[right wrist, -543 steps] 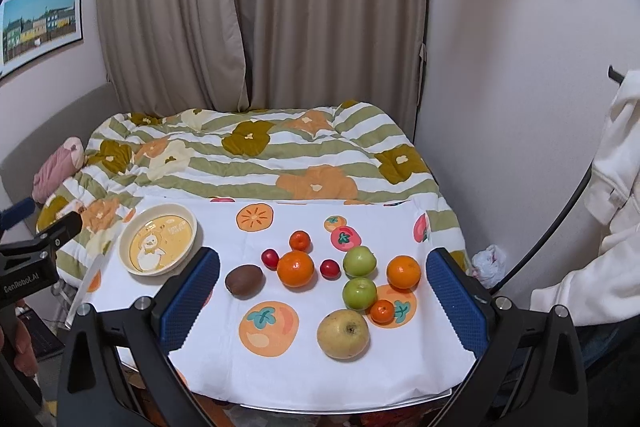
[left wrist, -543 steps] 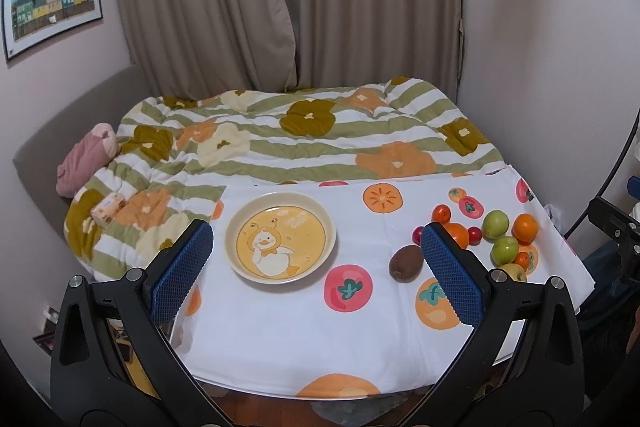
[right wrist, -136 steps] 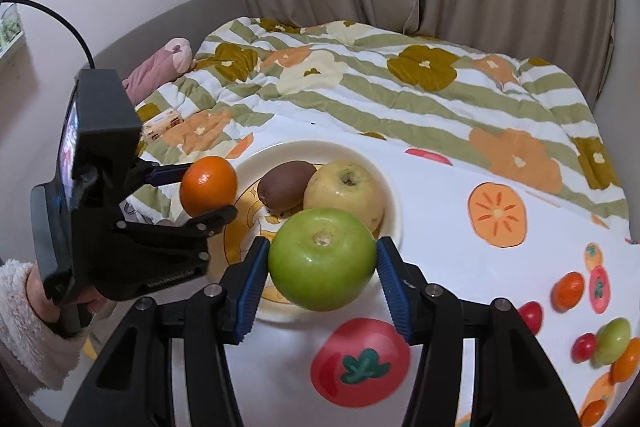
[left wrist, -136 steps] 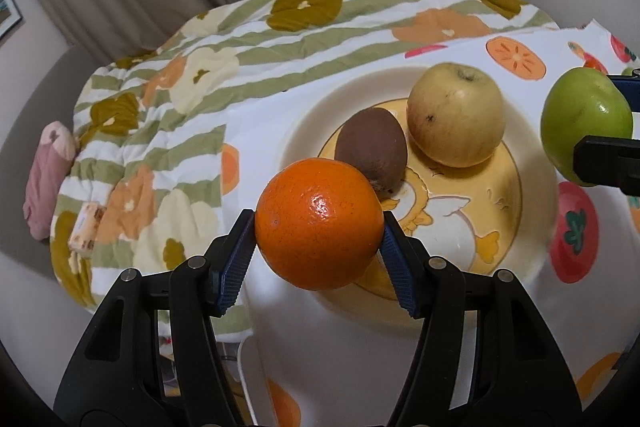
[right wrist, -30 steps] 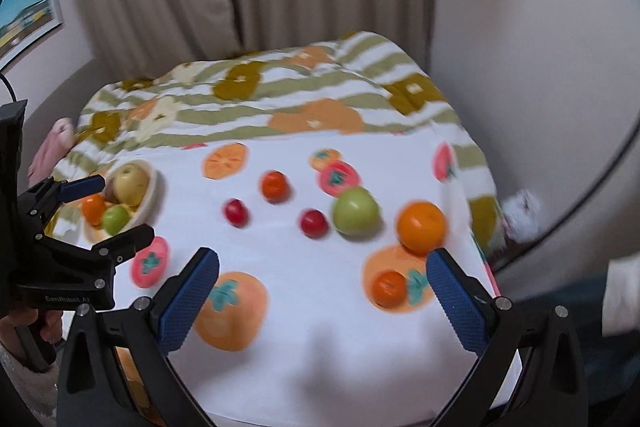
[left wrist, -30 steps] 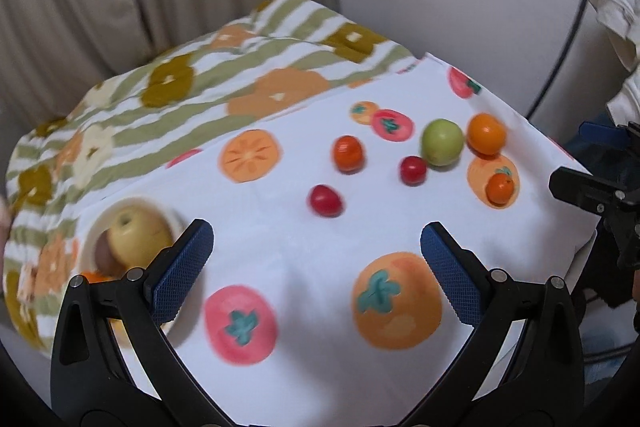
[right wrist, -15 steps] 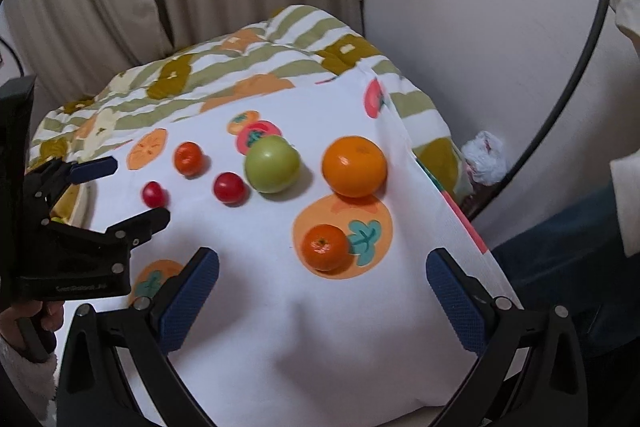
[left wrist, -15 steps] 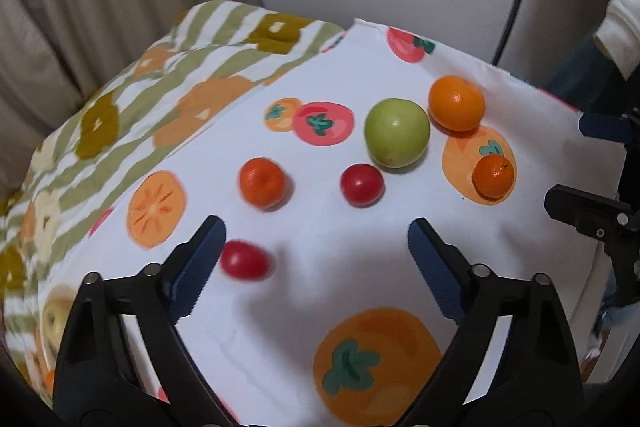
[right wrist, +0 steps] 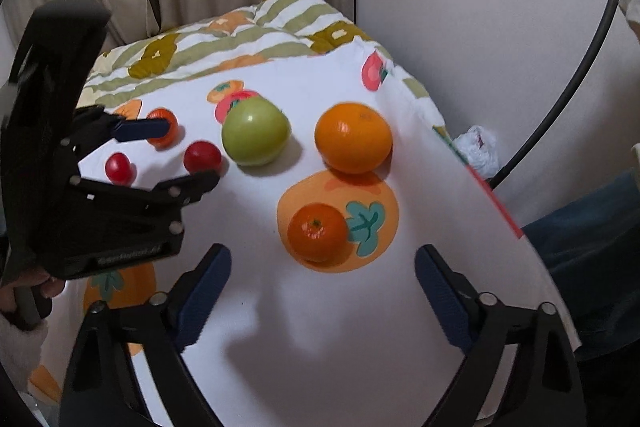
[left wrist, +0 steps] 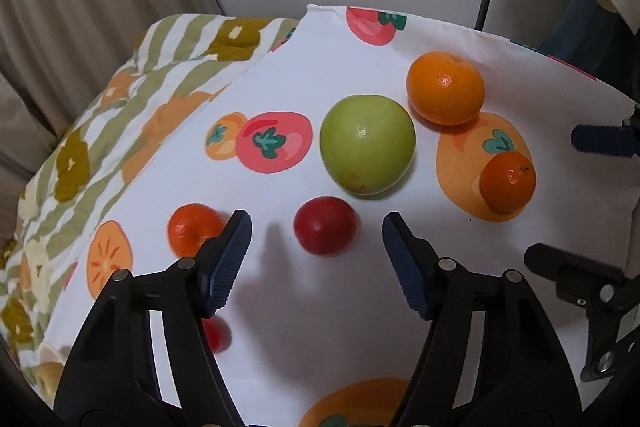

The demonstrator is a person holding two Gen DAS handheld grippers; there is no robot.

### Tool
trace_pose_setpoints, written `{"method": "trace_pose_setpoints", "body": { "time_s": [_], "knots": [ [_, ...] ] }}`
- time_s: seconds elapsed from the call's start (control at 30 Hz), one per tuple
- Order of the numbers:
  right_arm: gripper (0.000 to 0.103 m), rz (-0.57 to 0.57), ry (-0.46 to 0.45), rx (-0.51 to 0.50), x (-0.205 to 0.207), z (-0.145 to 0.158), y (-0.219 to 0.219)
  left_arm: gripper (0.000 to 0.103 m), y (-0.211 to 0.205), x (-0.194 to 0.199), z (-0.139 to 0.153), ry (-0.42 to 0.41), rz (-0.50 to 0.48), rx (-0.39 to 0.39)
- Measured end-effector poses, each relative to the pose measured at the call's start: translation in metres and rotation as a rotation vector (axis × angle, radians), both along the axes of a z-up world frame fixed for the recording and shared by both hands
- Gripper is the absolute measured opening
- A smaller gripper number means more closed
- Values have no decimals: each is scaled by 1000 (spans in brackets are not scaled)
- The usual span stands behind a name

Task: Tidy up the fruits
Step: 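Grasp the red cherry tomato with the left tool while the right tool grasps a tangerine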

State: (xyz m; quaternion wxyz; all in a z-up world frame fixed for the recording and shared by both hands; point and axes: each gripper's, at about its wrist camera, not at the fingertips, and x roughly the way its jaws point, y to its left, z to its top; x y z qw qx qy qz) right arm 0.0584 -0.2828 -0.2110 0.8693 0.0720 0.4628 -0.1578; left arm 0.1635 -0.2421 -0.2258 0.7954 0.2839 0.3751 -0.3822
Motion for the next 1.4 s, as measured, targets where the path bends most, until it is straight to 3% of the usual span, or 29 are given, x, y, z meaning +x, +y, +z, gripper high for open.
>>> {"method": "trace_pose_setpoints", "body": {
  "time_s": [0.07, 0.27, 0.43, 0.63, 0.9, 1.13, 1.4],
  "knots": [
    [87, 0, 1, 4, 0, -1, -2, 62, -2, 0, -3, 7, -2, 5],
    [86, 11, 0, 8, 2, -5, -4, 47, -3, 1, -9, 34, -14, 8],
    [71, 23, 18, 28, 6, -10, -4, 39, -5, -1, -10, 36, -17, 7],
    [57, 30, 40, 68, 13, -17, -8, 39, -5, -1, -9, 39, -21, 11],
    [55, 57, 59, 66, 25, -16, -7, 39, 3, 4, -8, 53, 22, 17],
    [35, 85, 66, 44, 32, -17, -8, 39, 9, 6, -8, 47, 61, 33],
    [35, 120, 36, 31, 29, -10, -9, 39, 14, 5, -1, 36, 96, 30]
  ]
}}
